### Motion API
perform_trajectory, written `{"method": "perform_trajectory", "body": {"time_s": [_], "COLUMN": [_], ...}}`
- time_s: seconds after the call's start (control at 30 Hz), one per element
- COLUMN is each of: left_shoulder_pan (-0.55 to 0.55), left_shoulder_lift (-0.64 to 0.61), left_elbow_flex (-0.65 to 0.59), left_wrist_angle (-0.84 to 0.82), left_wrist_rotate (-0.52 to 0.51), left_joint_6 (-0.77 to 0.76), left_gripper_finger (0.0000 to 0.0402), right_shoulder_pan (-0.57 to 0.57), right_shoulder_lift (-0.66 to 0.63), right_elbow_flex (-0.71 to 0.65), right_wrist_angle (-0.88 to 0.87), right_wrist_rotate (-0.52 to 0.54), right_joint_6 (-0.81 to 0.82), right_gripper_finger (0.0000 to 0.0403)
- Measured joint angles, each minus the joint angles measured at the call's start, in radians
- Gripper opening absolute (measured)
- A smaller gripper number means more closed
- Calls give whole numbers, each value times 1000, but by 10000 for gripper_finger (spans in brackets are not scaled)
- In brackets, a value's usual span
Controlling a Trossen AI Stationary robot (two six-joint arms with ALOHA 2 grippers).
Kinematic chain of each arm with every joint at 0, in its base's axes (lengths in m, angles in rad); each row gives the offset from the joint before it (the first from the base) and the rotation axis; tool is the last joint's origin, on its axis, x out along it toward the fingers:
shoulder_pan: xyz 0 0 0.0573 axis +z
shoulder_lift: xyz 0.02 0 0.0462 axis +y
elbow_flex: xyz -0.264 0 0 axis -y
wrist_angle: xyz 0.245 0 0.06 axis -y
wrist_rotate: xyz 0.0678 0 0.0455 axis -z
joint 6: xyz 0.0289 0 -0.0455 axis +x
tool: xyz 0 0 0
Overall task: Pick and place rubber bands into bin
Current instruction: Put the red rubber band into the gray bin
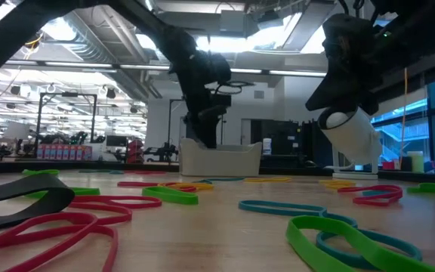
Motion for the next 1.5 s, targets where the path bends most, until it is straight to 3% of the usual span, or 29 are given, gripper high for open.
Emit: {"method": "perform_trajectory", "body": {"time_s": [0.3,0.57,0.63,0.8,1.1,1.27,1.5], "left_shoulder_pan": [-35,-164,-212,-358,-612,-712,-753], "left_shoulder_lift": [-176,-338,-374,-479,-707,-834,-1015], "left_elbow_flex": [16,-2,-59,-312,-781,-927,-1045], "left_wrist_angle": [-86,-211,-199,-113,259,322,318], "left_wrist_rotate": [-12,-70,-78,-136,-165,-258,-274], "left_joint_6": [-155,-262,-298,-458,-774,-808,-743], "left_gripper_finger": [116,32,9,1,1,1,1], "right_shoulder_pan": [0,0,0,0,-4,-8,-12], "right_shoulder_lift": [0,0,0,0,0,9,168], "right_elbow_flex": [0,0,0,0,0,41,307], "right_wrist_angle": [1,3,4,8,44,33,-108], "right_wrist_rotate": [-1,-1,-1,-1,-3,-6,-8], "right_joint_6": [-2,-5,-5,-5,-106,-119,-252], "right_gripper_finger": [10,10,10,10,10,3,2]}}
